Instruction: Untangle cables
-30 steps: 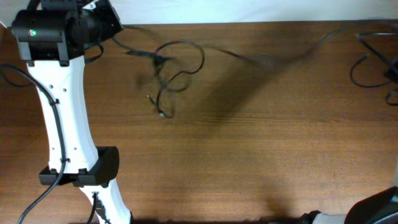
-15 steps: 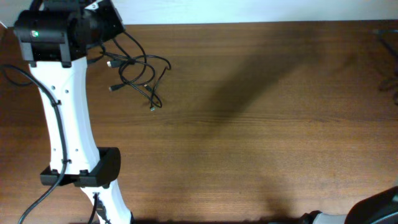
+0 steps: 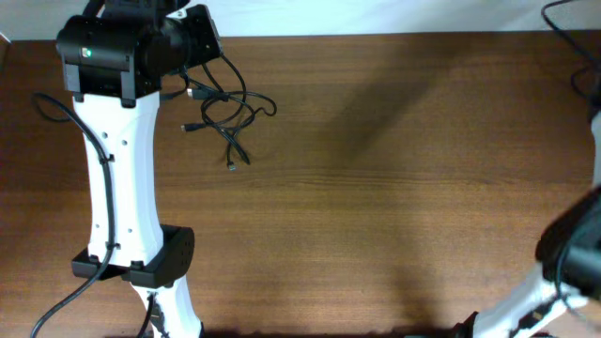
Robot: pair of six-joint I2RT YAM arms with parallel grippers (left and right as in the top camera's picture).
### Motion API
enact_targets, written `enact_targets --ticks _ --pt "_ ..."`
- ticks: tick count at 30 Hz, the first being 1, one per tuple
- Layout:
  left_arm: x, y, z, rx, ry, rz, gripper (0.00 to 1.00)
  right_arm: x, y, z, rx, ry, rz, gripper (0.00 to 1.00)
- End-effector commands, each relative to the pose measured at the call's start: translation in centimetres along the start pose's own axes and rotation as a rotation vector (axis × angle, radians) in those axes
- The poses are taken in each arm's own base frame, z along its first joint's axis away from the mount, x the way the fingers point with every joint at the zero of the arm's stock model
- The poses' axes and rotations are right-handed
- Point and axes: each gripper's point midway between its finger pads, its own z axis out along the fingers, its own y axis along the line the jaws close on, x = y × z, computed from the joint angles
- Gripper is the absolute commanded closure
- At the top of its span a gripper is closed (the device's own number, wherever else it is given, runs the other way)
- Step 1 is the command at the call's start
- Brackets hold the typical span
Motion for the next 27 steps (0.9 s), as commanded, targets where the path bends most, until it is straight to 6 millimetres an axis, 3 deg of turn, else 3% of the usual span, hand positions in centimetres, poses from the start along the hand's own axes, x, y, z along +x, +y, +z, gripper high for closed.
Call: enact_targets --ticks 1,4,6,10,13,19,20,21,23,24,26,27 --pt "-0.5 0.0 -1.9 0.010 -0.041 0.008 1.00 0.6 0.6 3.8 0.016 0.059 -0.017 0.96" --pt "-0.5 0.0 -1.9 0.010 -0.042 0.007 1.00 7.2 2.7 7.0 -0.089 0.236 0.069 0.96" --pt "-0.5 0.0 -1.9 0.010 -0.041 0.008 1.00 9.6 2.9 7.7 -0.128 0.297 0.165 0.96" --pt "-0.5 0.0 -1.9 0.010 -0.042 0.008 1.00 15.0 1.7 8.4 -0.119 0.450 0.238 0.96" --pt "-0.5 0.0 -1.9 0.010 -0.042 0.008 1.00 18.0 1.3 8.7 -0.108 0.521 0.231 0.96" --pt "-0.4 0.1 -1.9 0.005 -0.041 0.019 1.00 26.9 -1.4 9.5 -0.041 0.708 0.208 0.96" --pt "-0.5 0.2 -1.9 0.000 -0.042 0.019 1.00 27.1 -1.6 9.5 -0.039 0.711 0.212 0.39" --pt "-0.5 0.2 -1.9 -0.002 -0.042 0.019 1.00 26.3 -1.6 9.5 -0.044 0.697 0.218 0.01" --pt "-0.4 0.2 -1.9 -0.003 -0.039 0.019 1.00 23.9 -1.6 9.4 -0.048 0.666 0.218 0.01" --pt "-0.3 0.3 -1.9 -0.005 -0.033 0.019 1.00 19.4 -1.5 9.0 -0.062 0.602 0.212 0.01" --pt "-0.1 0.4 -1.9 -0.008 -0.028 0.020 1.00 13.9 -1.6 7.9 -0.074 0.530 0.211 0.01" --pt "0.0 0.4 -1.9 -0.010 -0.022 0.023 1.00 10.1 -1.8 6.8 -0.081 0.481 0.208 0.01"
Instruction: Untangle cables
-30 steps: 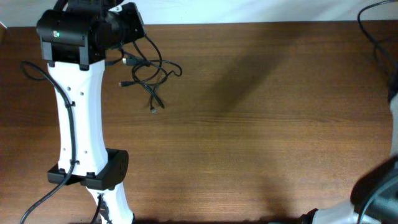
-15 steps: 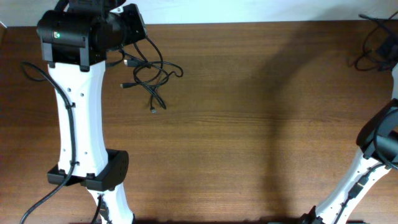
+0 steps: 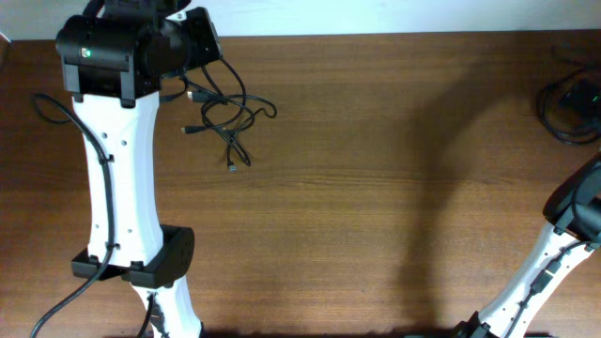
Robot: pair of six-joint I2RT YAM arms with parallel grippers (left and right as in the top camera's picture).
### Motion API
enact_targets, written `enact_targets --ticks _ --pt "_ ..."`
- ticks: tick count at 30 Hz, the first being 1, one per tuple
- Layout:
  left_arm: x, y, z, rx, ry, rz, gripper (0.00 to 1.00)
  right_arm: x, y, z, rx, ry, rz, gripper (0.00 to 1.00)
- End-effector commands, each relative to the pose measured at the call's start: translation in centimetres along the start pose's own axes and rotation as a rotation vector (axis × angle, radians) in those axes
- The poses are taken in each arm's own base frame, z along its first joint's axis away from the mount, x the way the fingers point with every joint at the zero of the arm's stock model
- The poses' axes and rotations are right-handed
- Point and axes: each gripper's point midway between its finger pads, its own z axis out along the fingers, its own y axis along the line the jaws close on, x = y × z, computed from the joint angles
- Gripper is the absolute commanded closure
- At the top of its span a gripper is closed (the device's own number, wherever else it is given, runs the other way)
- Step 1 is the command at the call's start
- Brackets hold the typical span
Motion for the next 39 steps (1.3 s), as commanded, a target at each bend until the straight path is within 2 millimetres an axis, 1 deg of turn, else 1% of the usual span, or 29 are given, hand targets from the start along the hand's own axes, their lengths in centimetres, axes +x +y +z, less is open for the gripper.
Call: enact_targets --ticks 1,2,3,4,7,10,11,12,13,15,17,19,20,21,22,23,25,29,31,33,36,37,39 --pt "-0.4 0.2 -1.9 -0.003 -0.040 0.019 1.00 -8.4 2.4 -9.9 -0.050 -0.212 -0.030 0.01" --pt "-0.4 0.2 -1.9 -0.003 -0.040 0.019 1.00 -8.7 2.5 -10.7 -0.051 -0.216 -0.030 0.01" --pt "-0.4 0.2 -1.9 -0.003 -0.040 0.019 1.00 -8.5 2.6 -11.7 -0.050 -0.200 -0.032 0.01" --pt "-0.4 0.3 -1.9 -0.003 -0.040 0.019 1.00 -7.7 2.7 -11.9 -0.045 -0.165 -0.026 0.01" --pt "-0.6 0.7 -1.9 -0.028 -0.053 0.018 1.00 -2.9 1.9 -11.7 -0.002 0.028 0.158 0.01" --pt "-0.7 0.7 -1.9 -0.033 -0.058 0.018 1.00 0.0 0.6 -12.0 0.075 0.136 0.293 0.01" --pt "-0.7 0.8 -1.9 -0.034 -0.055 0.018 1.00 0.8 -0.5 -12.2 0.142 0.154 0.354 0.01" --pt "-0.6 0.8 -1.9 -0.036 -0.051 0.024 1.00 1.4 -2.0 -12.5 0.235 0.151 0.425 0.01" --pt "-0.4 0.9 -1.9 -0.040 -0.043 0.050 1.00 2.0 -4.4 -13.1 0.368 0.124 0.546 0.01" --pt "-0.2 1.0 -1.9 -0.043 -0.037 0.060 1.00 2.8 -6.9 -13.8 0.483 0.095 0.716 0.01" --pt "-0.3 0.9 -1.9 -0.042 -0.039 0.060 1.00 3.7 -8.3 -13.5 0.543 0.095 0.783 0.01" --pt "-0.4 0.9 -1.9 -0.039 -0.044 0.060 1.00 5.6 -9.6 -12.4 0.602 0.133 0.861 0.00" --pt "-0.4 0.9 -1.9 -0.039 -0.045 0.060 1.00 6.3 -9.9 -11.9 0.623 0.144 0.889 0.06" --pt "-0.4 0.9 -1.9 -0.038 -0.045 0.060 1.00 6.9 -10.1 -11.3 0.632 0.152 0.898 0.18" --pt "-0.5 0.9 -1.9 -0.038 -0.046 0.060 1.00 7.5 -10.2 -10.4 0.641 0.164 0.894 0.35" --pt "-0.5 0.9 -1.9 -0.038 -0.047 0.060 1.00 8.1 -10.3 -9.6 0.648 0.173 0.891 0.96" --pt "-0.5 0.8 -1.9 -0.038 -0.048 0.059 1.00 8.9 -9.8 -8.3 0.638 0.184 0.884 0.96" --pt "-0.7 0.7 -1.9 -0.033 -0.058 0.058 1.00 8.5 -8.8 -7.9 0.623 0.155 0.876 0.96" --pt "-0.7 0.7 -1.9 -0.034 -0.055 0.059 1.00 9.0 -8.6 -6.8 0.615 0.156 0.879 0.96" --pt "-0.6 0.8 -1.9 -0.035 -0.053 0.059 1.00 10.2 -8.8 -5.5 0.624 0.169 0.879 0.96" --pt "-0.6 0.8 -1.9 -0.035 -0.053 0.059 1.00 13.0 -9.2 -3.7 0.663 0.194 0.915 0.96" --pt "-0.6 0.8 -1.9 -0.035 -0.053 0.059 1.00 13.8 -9.3 -3.4 0.676 0.200 0.926 0.96" --pt "-0.7 0.7 -1.9 -0.033 -0.057 0.059 1.00 14.5 -9.4 -2.8 0.679 0.203 0.929 0.96"
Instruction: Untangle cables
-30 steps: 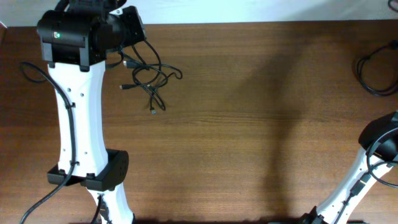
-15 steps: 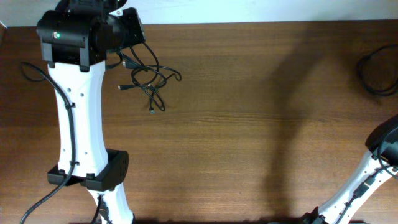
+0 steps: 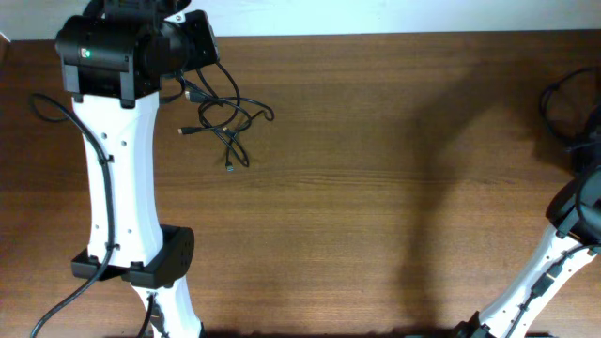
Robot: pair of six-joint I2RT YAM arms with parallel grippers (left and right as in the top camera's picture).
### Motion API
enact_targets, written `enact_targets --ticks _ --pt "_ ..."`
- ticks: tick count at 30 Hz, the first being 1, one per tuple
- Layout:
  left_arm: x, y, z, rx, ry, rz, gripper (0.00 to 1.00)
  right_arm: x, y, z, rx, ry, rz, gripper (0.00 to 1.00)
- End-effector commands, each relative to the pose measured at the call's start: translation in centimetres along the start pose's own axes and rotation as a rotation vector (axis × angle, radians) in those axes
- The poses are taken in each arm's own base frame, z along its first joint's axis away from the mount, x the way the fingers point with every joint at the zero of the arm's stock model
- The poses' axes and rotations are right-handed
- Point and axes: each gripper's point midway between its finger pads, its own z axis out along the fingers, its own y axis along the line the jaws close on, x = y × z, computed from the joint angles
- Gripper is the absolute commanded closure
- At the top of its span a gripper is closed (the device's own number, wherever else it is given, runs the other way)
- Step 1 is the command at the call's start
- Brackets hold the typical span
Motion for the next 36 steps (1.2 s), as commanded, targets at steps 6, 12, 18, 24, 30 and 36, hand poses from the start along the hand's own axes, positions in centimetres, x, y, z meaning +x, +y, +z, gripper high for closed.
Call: enact_targets --ticks 6,12,18,24,30,36 --pt "-0.7 0.1 -1.8 0.008 -0.051 0.007 1.00 1.2 2.7 1.2 -0.113 0.038 0.038 0.96" --pt "-0.8 0.0 -1.8 0.010 -0.057 0.000 1.00 5.2 10.7 -2.4 -0.422 0.033 -0.148 0.96" --pt "-0.9 -0.4 -1.8 0.031 -0.058 0.000 1.00 9.9 16.9 -8.7 -0.648 -0.208 -0.386 0.96" --pt "-1.0 -0.4 -1.8 0.031 -0.060 0.000 1.00 8.4 14.0 -6.9 -0.507 -0.177 -0.427 0.96" --pt "-1.0 -0.4 -1.8 0.032 -0.063 0.000 1.00 8.8 7.6 -5.4 -0.253 -0.034 -0.288 0.96" --pt "-0.6 -0.2 -1.8 0.026 -0.046 0.002 1.00 6.2 12.8 -4.9 -0.446 -0.111 -0.168 0.96"
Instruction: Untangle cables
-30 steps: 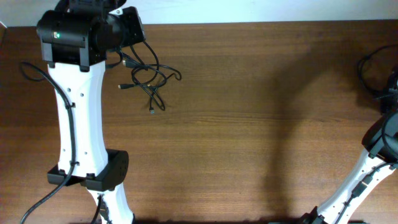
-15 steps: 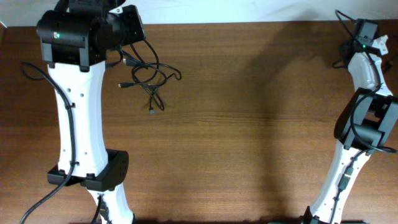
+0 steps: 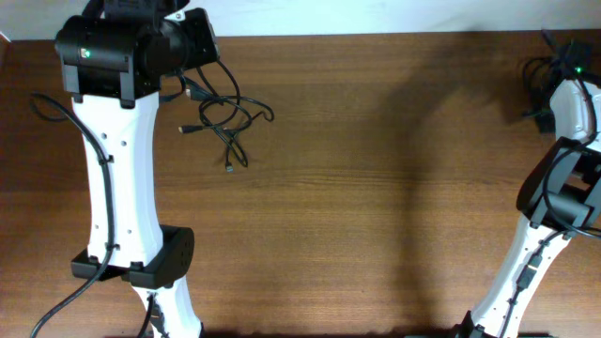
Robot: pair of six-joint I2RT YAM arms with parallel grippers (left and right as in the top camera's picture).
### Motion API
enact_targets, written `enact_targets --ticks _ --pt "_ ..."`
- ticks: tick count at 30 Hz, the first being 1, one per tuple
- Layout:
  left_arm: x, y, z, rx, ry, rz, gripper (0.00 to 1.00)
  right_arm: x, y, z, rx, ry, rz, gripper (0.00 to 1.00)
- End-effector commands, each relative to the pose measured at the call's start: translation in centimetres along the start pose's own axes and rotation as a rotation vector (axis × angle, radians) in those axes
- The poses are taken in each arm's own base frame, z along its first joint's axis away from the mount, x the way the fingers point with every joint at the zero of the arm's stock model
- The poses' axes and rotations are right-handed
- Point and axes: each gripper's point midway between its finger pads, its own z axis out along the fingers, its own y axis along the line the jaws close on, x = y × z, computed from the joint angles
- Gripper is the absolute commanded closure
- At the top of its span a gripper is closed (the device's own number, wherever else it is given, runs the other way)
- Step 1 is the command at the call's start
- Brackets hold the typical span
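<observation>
A tangle of thin black cables (image 3: 225, 117) lies on the brown table (image 3: 376, 216) at the far left; several plug ends stick out of it. My left gripper (image 3: 191, 58) sits at the tangle's upper left edge, under its black wrist, and its fingers are hidden. A strand runs up beneath it. At the far right edge, my right gripper (image 3: 545, 111) hangs below the white wrist over a second bundle of black cable (image 3: 537, 68). Its jaws do not show clearly.
The left arm's white links (image 3: 117, 178) run down the left side of the table to its base (image 3: 150, 258). The right arm's links (image 3: 540, 244) rise along the right edge. A white wall borders the table's far edge.
My right arm has reached up and inward at the far right, and its wrist now covers most of the cable bundle there. The left arm and the tangle have not moved.
The right arm was first low at the right edge. It then rose and a black cable bundle showed at the far right, and now the wrist stands over that bundle. The left gripper stayed at the tangle, which shifted slightly left.
</observation>
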Motion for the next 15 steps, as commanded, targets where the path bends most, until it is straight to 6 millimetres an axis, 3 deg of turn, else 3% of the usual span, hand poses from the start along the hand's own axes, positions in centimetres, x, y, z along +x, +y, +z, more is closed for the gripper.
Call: enact_targets --ticks 1,8,12,15 --pt "-0.4 -0.2 -1.8 0.021 -0.038 0.003 1.00 -1.1 -0.1 2.5 -0.013 -0.040 0.025 0.96" --pt "-0.5 -0.2 -1.8 0.023 -0.040 0.002 1.00 0.0 -2.4 3.5 0.076 -0.002 0.036 0.96" --pt "-0.4 -0.2 -1.8 0.022 -0.038 0.003 1.00 -1.1 -2.1 4.4 0.040 -0.043 0.065 0.96" --pt "-0.8 -0.3 -1.8 0.027 -0.052 0.001 1.00 -0.5 -1.7 6.4 0.014 -0.053 0.054 0.96"
